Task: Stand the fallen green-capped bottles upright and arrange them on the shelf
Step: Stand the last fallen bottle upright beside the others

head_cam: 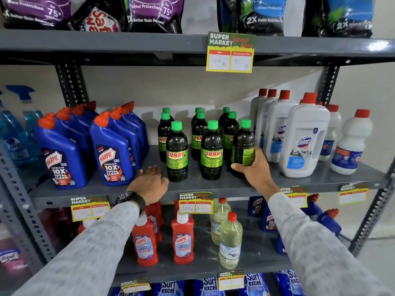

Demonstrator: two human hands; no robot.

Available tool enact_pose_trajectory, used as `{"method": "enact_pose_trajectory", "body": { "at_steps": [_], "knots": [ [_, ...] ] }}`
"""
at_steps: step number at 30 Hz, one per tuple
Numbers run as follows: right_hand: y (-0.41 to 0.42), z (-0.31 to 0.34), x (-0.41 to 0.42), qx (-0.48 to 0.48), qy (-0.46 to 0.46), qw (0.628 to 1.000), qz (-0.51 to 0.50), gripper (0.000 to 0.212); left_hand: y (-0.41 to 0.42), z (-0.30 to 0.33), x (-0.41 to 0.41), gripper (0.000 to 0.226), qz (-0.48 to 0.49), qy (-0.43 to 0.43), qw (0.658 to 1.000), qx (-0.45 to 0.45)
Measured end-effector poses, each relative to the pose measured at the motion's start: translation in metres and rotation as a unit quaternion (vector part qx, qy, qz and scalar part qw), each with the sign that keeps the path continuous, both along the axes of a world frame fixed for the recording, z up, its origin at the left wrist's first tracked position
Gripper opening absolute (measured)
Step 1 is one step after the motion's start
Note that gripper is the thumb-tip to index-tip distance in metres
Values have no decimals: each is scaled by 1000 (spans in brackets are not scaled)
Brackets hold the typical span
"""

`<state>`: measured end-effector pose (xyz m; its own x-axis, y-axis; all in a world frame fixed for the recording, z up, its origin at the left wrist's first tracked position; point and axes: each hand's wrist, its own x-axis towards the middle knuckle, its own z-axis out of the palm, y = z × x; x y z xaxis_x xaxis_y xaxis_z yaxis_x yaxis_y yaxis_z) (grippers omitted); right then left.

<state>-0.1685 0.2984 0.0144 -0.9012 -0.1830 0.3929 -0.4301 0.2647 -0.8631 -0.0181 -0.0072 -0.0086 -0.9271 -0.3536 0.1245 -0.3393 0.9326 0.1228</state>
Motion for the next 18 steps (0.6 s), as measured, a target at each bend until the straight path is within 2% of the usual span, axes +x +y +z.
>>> {"method": "enact_pose_trajectory", "body": {
  "at_steps": [4,8,13,16,18],
  "knots": [
    [0,1,2,4,27,999,-18,75,0,0,0,66,0,3,1000,0],
    [6,-3,-4,-22,-18,999,29,67,1,2,1,66,0,1,1000,3],
    [11,-13,-19,-45,-57,997,42,81,2,2,2,65,-2,7,1000,2],
    [5,-8,-9,-17,-30,999,7,79,1,3,2,64,-2,7,1000,0],
    [2,-7,-5,-14,-7,1000,-12,86,2,3,3,65,-1,5,1000,1]
  ]
}}
